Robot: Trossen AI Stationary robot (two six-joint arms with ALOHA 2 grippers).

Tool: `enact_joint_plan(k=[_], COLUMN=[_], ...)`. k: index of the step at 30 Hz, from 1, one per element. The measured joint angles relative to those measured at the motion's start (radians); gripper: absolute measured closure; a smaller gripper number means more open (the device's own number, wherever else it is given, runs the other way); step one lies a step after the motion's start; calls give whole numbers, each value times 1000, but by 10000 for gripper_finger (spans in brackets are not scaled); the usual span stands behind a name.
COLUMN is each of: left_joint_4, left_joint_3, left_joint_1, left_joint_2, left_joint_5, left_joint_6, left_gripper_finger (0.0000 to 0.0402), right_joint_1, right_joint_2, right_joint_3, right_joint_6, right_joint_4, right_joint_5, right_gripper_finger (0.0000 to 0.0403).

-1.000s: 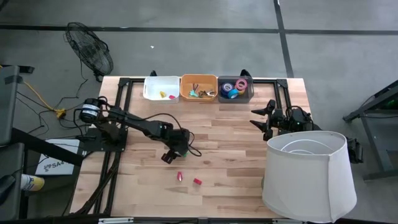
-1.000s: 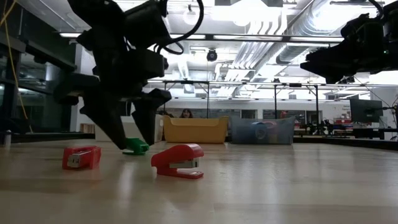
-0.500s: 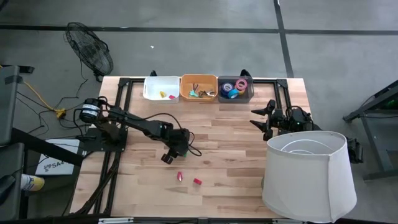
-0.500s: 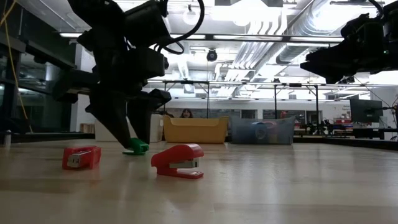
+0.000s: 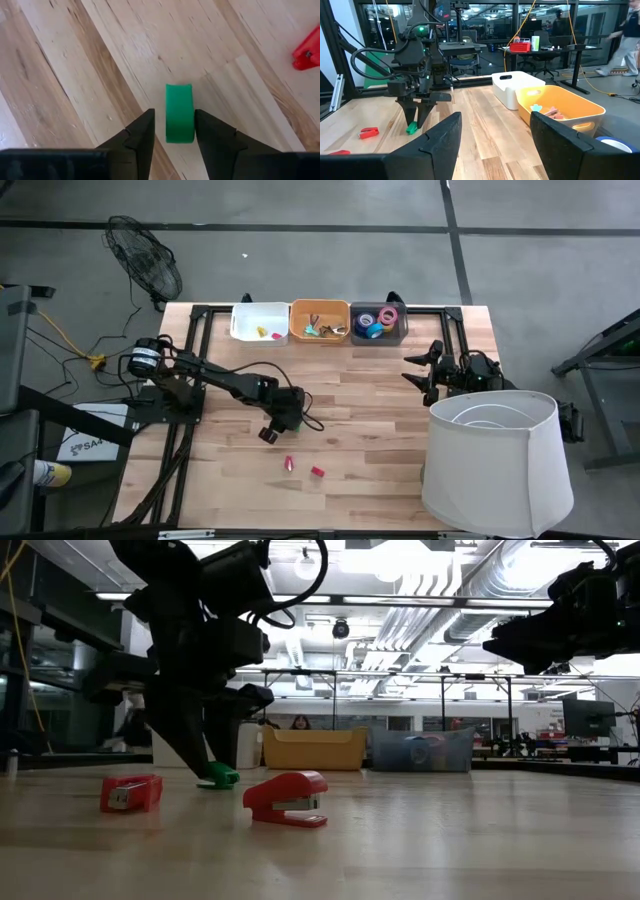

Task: Pick and place Stapler, Stapler remover, tape
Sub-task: Put the green stapler into the white bin

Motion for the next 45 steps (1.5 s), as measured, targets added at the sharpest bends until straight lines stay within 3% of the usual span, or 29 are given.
enact_joint_plan(k=[30, 39, 45], left_joint_4=[17, 18, 18], left_joint_3=[0, 0, 0], left_joint_1=[-2, -2, 0], left_joint_2=[29, 29, 29], left_joint_5=[10, 15, 16], left_joint_6=[-27, -27, -23], left_gripper_finger=[269, 333, 333], right_joint_1=[0, 0, 0], right_joint_2=[0, 0, 0], right_joint_3=[0, 0, 0], right_joint_6=[0, 0, 0], right_joint_4=[0, 0, 0], right_joint_5=[0, 0, 0], right_gripper_finger=[176, 176, 176])
